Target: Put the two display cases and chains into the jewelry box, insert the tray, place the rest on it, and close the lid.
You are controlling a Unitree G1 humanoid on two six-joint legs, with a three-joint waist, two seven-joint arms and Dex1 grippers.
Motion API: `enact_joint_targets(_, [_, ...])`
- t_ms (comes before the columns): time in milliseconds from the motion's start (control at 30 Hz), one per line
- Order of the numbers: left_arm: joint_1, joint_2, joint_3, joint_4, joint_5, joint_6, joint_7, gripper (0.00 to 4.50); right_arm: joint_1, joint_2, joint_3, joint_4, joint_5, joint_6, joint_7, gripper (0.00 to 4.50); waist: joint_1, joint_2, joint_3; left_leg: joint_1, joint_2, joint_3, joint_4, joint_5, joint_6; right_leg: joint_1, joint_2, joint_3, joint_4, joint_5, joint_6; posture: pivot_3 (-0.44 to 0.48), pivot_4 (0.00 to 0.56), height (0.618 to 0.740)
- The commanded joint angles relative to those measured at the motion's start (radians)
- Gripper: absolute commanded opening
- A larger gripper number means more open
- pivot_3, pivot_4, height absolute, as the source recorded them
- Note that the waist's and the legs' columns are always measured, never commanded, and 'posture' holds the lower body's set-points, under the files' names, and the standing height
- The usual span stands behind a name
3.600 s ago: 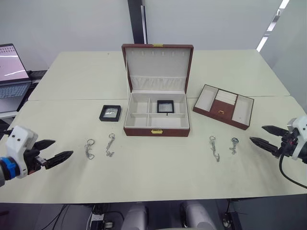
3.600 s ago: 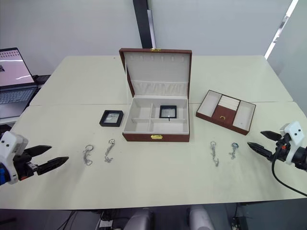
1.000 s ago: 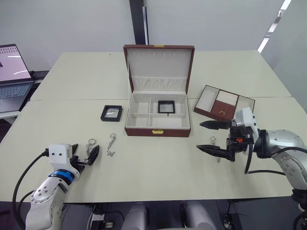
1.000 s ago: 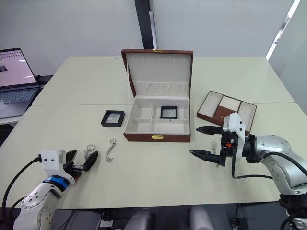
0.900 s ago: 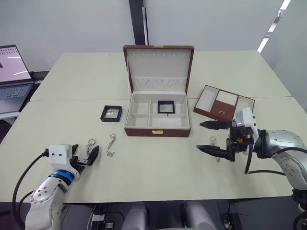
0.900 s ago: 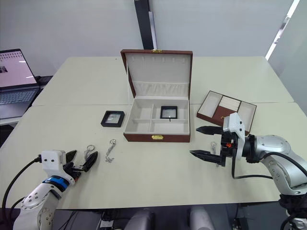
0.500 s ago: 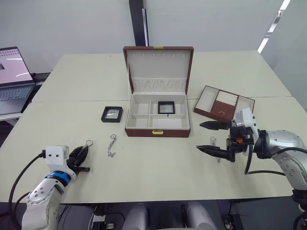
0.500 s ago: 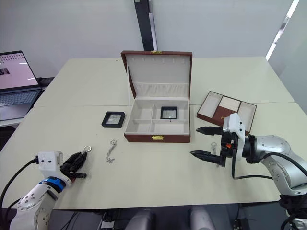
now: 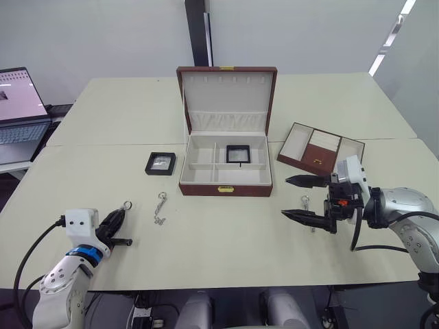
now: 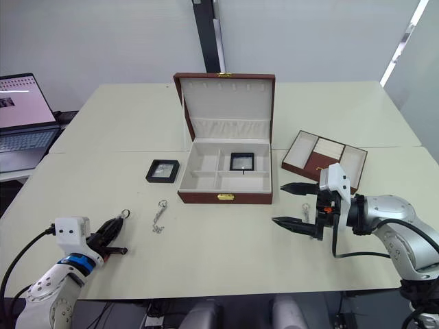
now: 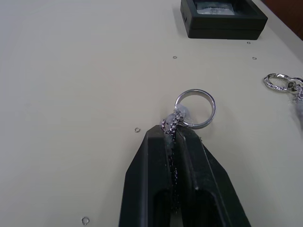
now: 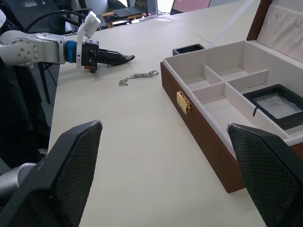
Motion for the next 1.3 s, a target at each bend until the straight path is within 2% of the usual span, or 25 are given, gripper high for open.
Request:
enact_joint_targets(33, [-0.015,-0.007,0.013,-0.073,-0.045,0.052,0.029,0.03,-0.02,-0.005,-0.038,-0.03,0.03,-0.003,0.004,4.5,0.0,-0.001,0.0,0.0,0.0,0.0,0.0,0.0,0.0,0.0,0.0,0.0,0.0,0.0,0.0,0.0,0.15,0.74])
enact_joint_targets(300, [-0.118,0.006,-0.001,-0.252,-0.129,0.207,0.107,0.03,-0.047,-0.011,-0.07,-0.026,0.061,0.012,-0.01,4.5,0.001,-0.008,0.004,-0.001,0.0,-0.001,0.0,0.0,0.0,0.0,0.0,-0.001,0.0,0.0,0.0,0.0,0.15,0.74])
enact_joint_targets(467, [-0.222,0.02,-0.063,-0.322,-0.135,0.299,0.134,0.03,-0.062,0.0,-0.1,-0.019,0.071,0.016,-0.038,4.5,0.001,-0.009,0.005,-0.001,0.0,-0.001,0.0,0.0,0.0,0.0,0.0,-0.001,0.0,0.0,0.0,0.0,0.15,0.74])
enact_joint_targets(667, [-0.37,0.003,-0.142,-0.313,-0.127,0.358,0.16,0.03,-0.063,0.01,-0.129,-0.024,0.064,0.012,-0.098,4.5,0.0,-0.011,0.006,-0.001,0.001,-0.001,0.0,0.0,0.0,0.0,0.001,-0.001,0.0,0.0,0.0,0.0,0.15,0.74])
enact_joint_targets(867, [-0.508,-0.06,-0.225,-0.301,-0.118,0.42,0.215,0.03,-0.047,0.011,-0.153,-0.045,0.066,0.015,-0.146,4.5,0.002,-0.012,0.007,-0.001,0.0,-0.001,0.0,0.0,0.0,0.0,0.001,-0.001,0.0,0.0,0.0,0.0,0.15,0.74])
enact_joint_targets(1300, [-0.699,-0.156,-0.322,-0.076,0.02,0.353,0.283,0.03,-0.028,0.009,-0.171,-0.063,0.072,0.023,-0.202,4.5,0.002,-0.014,0.008,-0.002,0.0,-0.001,0.001,0.0,0.0,-0.001,0.002,-0.001,0.0,0.0,0.0,0.0,0.15,0.74])
